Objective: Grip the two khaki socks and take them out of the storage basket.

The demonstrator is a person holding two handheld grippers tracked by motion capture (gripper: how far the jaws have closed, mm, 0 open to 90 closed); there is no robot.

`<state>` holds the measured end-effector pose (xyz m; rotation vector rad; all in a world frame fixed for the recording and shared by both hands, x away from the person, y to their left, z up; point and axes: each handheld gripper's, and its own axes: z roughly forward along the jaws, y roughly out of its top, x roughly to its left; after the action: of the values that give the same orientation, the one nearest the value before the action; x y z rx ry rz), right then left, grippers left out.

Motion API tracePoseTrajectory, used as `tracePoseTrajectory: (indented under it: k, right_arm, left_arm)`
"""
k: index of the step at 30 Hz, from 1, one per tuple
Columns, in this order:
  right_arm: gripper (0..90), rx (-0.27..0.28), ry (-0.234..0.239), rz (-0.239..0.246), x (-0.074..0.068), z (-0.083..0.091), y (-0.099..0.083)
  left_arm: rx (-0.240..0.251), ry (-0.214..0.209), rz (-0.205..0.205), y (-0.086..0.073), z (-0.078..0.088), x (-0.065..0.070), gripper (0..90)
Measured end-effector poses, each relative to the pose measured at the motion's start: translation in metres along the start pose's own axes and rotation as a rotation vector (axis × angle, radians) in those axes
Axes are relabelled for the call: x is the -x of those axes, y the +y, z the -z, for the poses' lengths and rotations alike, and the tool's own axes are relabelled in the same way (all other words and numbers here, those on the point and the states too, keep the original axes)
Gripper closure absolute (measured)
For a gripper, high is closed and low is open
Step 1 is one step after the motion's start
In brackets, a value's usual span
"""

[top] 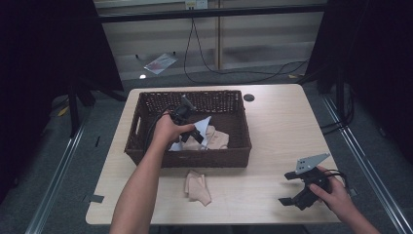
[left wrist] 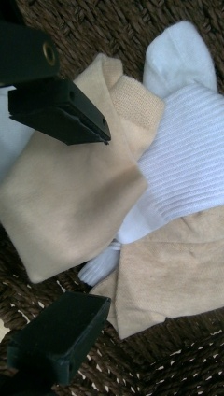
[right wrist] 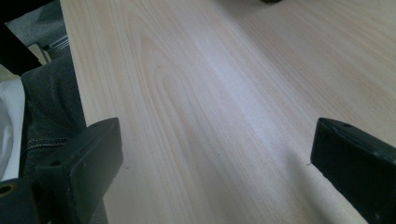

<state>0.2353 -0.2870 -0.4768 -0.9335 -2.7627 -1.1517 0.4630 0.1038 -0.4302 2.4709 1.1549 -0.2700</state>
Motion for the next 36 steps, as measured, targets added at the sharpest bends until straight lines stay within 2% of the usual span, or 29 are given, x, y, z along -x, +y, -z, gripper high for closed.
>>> tracePoseTrajectory:
  k: [8, 11, 12, 15, 17, 20, 23, 28, 31, 33, 36]
  right_arm:
    - [2.3, 0.0, 0.001, 0.003, 0.0, -0.001, 0.0]
    - [2.3, -0.002, 0.002, 0.006, 0.0, -0.001, 0.0]
    - [2.3, -0.002, 0.002, 0.006, 0.0, -0.001, 0.0]
    - [2.3, -0.001, 0.006, 0.005, 0.0, -0.002, 0.0]
    - [2.3, -0.002, 0.002, 0.008, 0.0, -0.001, 0.0]
    - [2.3, 0.001, 0.002, 0.006, 0.0, -0.001, 0.0]
    - [2.3, -0.003, 0.001, 0.009, 0.001, -0.001, 0.0]
    - [2.3, 0.0, 0.002, 0.009, 0.001, -0.001, 0.0]
    - [2.3, 0.001, 0.0, 0.006, 0.001, 0.0, 0.0]
    - [2.3, 0.0, 0.001, 0.006, 0.001, 0.0, 0.0]
    - [2.3, 0.001, 0.0, 0.006, 0.001, 0.0, 0.0]
  left_arm:
    - [-0.003, 0.004, -0.026, 0.003, -0.003, 0.0, 17.2]
    - [-0.005, 0.023, -0.037, 0.004, -0.006, 0.0, 17.2]
    - [0.004, 0.037, -0.049, 0.004, -0.008, -0.001, 17.2]
    - [0.023, 0.045, -0.063, 0.004, -0.012, -0.003, 16.3]
    - [0.033, 0.03, -0.082, 0.004, -0.015, -0.002, 17.4]
    - [0.03, 0.04, -0.119, 0.003, -0.019, -0.002, 24.0]
    - [0.024, 0.056, -0.148, 0.003, -0.018, -0.002, 37.9]
    - [0.002, 0.064, -0.161, 0.002, -0.015, -0.004, 67.7]
    - [-0.011, 0.067, -0.165, 0.002, -0.013, -0.004, 81.4]
    - [-0.016, 0.066, -0.167, 0.002, -0.011, -0.004, 85.9]
    - [-0.018, 0.066, -0.161, 0.002, -0.006, -0.005, 86.8]
